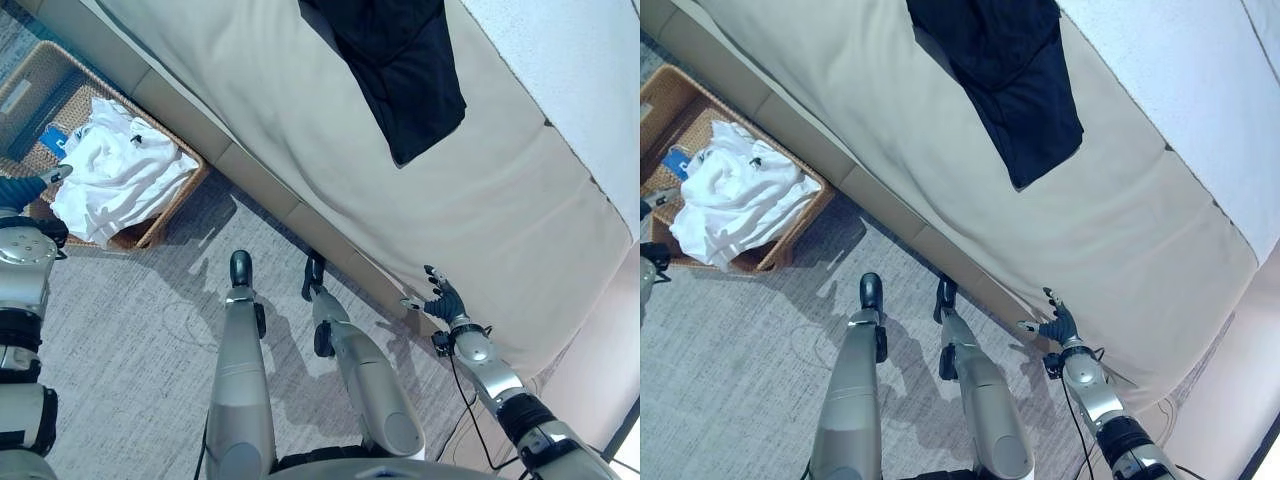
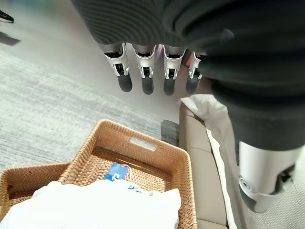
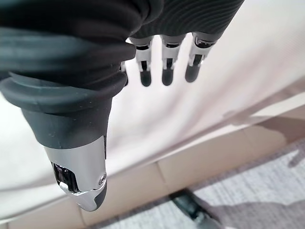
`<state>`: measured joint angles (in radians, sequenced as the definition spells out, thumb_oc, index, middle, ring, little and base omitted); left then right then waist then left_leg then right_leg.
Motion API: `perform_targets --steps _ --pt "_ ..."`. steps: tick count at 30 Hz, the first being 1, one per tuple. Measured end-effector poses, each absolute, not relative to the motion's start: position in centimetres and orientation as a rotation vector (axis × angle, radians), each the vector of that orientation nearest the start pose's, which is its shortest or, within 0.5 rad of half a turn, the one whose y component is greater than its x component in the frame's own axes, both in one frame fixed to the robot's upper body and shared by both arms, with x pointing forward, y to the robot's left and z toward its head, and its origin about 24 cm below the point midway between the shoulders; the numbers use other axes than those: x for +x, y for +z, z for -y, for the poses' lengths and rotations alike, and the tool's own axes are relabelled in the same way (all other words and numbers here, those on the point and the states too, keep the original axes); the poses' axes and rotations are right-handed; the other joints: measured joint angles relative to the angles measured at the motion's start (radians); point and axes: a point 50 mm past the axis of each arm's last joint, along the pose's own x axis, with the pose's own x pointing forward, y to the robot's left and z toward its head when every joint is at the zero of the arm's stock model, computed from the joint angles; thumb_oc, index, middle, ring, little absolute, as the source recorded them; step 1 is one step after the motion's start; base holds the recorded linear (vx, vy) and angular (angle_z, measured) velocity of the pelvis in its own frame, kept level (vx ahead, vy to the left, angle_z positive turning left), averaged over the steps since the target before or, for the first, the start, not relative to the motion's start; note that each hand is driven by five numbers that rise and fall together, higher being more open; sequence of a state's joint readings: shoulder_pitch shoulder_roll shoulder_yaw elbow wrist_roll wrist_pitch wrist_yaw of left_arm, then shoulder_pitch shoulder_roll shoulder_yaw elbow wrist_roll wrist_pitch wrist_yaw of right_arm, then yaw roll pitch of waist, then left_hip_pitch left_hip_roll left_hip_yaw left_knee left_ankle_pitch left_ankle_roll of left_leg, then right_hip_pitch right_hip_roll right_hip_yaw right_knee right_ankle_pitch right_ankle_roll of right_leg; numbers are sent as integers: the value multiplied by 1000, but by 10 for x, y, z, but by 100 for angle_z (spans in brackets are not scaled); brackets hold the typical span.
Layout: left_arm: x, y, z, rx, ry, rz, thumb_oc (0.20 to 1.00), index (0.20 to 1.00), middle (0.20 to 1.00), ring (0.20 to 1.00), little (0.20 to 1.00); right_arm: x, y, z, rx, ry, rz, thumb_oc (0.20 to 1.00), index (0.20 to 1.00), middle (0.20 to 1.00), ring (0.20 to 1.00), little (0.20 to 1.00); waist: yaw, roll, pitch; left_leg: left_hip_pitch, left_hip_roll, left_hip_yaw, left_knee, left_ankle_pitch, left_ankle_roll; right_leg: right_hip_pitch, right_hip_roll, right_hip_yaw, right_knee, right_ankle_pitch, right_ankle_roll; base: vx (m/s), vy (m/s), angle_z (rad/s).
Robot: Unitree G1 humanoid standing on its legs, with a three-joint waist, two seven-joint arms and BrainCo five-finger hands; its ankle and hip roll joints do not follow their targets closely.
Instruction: Pick up clothes into the bucket
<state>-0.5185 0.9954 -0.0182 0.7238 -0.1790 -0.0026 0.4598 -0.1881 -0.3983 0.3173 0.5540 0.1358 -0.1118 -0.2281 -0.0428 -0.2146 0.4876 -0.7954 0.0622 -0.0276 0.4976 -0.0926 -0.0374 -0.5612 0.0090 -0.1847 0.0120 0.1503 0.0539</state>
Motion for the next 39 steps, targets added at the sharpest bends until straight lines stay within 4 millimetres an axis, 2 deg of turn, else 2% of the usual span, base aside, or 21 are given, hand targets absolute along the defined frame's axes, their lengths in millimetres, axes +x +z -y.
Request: perform_targets --steps 4,5,7,9,11,13,14,16,17,19,21,22,23,26,31,34,37,39 --pt "283 174 -405 674 878 67 1000 1000 1000 1000 1000 272 -6 206 -298 -91 -198 1000 1000 1000 1000 1000 0 1 0 3 -2 7 -12 8 8 -8 -4 4 3 8 -9 -52 13 -2" --pt "282 160 -401 666 859 40 1000 1000 1000 1000 1000 275 2 206 -265 -118 -160 1000 1000 1000 1000 1000 4 1 0 14 -3 15 -19 9 9 -5 -6 10 6 8 -9 -16 34 -6" --pt "280 146 -394 642 839 20 1000 1000 1000 1000 1000 278 10 205 -235 -136 -125 1000 1000 1000 1000 1000 4 1 0 34 -7 25 -35 12 14 2 -13 15 9 8 -9 -11 42 -7" --pt "275 114 -374 540 800 15 1000 1000 1000 1000 1000 282 28 206 -199 -172 -40 1000 1000 1000 1000 1000 5 4 3 80 -19 49 -75 26 22 16 -30 30 19 6 -10 -8 45 -9" --pt "271 83 -359 492 762 -53 1000 1000 1000 1000 1000 286 35 207 -190 -189 -1 1000 1000 1000 1000 1000 7 5 3 129 -29 60 -101 33 25 47 -40 39 22 1 -9 -2 48 -4" --pt "271 63 -343 439 711 -84 1000 1000 1000 1000 1000 287 40 209 -183 -212 18 1000 1000 1000 1000 1000 14 9 6 173 -38 68 -130 42 25 72 -50 43 27 -9 -8 20 23 0" --pt "271 48 -329 399 664 -105 1000 1000 1000 1000 1000 288 42 211 -176 -225 35 1000 1000 1000 1000 1000 33 17 11 206 -40 79 -148 45 26 90 -55 53 34 -15 -9 44 -18 -6" --pt "270 33 -315 328 632 -128 1000 1000 1000 1000 1000 288 44 213 -170 -238 46 1000 1000 1000 1000 1000 37 30 20 245 -48 82 -171 52 26 115 -63 56 40 -24 -9 59 -18 0" --pt "265 17 -306 283 618 -163 1000 1000 1000 1000 1000 289 44 214 -170 -242 47 1000 1000 1000 1000 1000 45 43 29 285 -54 83 -194 56 27 143 -68 58 43 -35 -8 32 -11 5" --pt "257 -9 -295 245 594 -261 1000 1000 1000 1000 1000 286 39 215 -172 -249 31 1000 1000 1000 1000 1000 54 55 33 343 -64 85 -237 71 22 173 -78 60 59 -50 -9 72 -74 5" --pt "250 -26 -288 235 573 -326 1000 1000 1000 1000 1000 287 36 216 -172 -261 17 1000 1000 1000 1000 1000 60 68 38 384 -67 82 -264 82 21 197 -81 58 72 -63 -7 97 -97 9" --pt "240 -43 -278 203 553 -389 1000 1000 1000 1000 1000 286 33 214 -164 -263 8 1000 1000 1000 1000 1000 60 85 46 446 -71 82 -302 94 15 244 -85 55 72 -70 -8 65 -70 11" --pt "233 -50 -273 199 539 -414 1000 1000 1000 1000 1000 284 31 212 -153 -266 1 1000 1000 1000 1000 1000 57 92 44 480 -74 79 -322 101 16 268 -86 50 70 -76 -9 115 -89 12" --pt "225 -62 -260 188 482 -446 1000 1000 1000 1000 1000 279 27 218 -152 -294 -7 1000 1000 1000 1000 1000 59 149 29 545 -78 56 -384 121 9 305 -93 28 93 -106 -7 116 -126 25" --pt "212 -73 -254 159 446 -491 1000 1000 1000 1000 1000 274 16 224 -168 -292 -59 1000 1000 1000 1000 1000 59 235 -22 635 -70 34 -445 138 4 378 -81 7 88 -128 -16 95 -139 12" --pt "203 -82 -251 144 430 -528 1000 1000 1000 1000 1000 269 3 229 -158 -291 -119 1000 1000 1000 1000 1000 58 258 -85 648 -62 33 -452 141 2 394 -71 5 75 -132 -20 92 -123 -1" --pt "191 -95 -248 134 406 -599 1000 1000 1000 1000 1000 256 -22 236 -153 -292 -236 1000 1000 1000 1000 1000 57 257 -138 710 -49 28 -467 141 0 464 -57 -4 47 -139 -23 90 -83 2" --pt "173 -108 -249 130 389 -675 1000 1000 1000 1000 1000 231 -46 244 -161 -287 -353 1000 1000 1000 1000 1000 55 253 -201 757 -39 27 -483 131 -13 507 -45 -6 30 -165 -29 118 -86 3"
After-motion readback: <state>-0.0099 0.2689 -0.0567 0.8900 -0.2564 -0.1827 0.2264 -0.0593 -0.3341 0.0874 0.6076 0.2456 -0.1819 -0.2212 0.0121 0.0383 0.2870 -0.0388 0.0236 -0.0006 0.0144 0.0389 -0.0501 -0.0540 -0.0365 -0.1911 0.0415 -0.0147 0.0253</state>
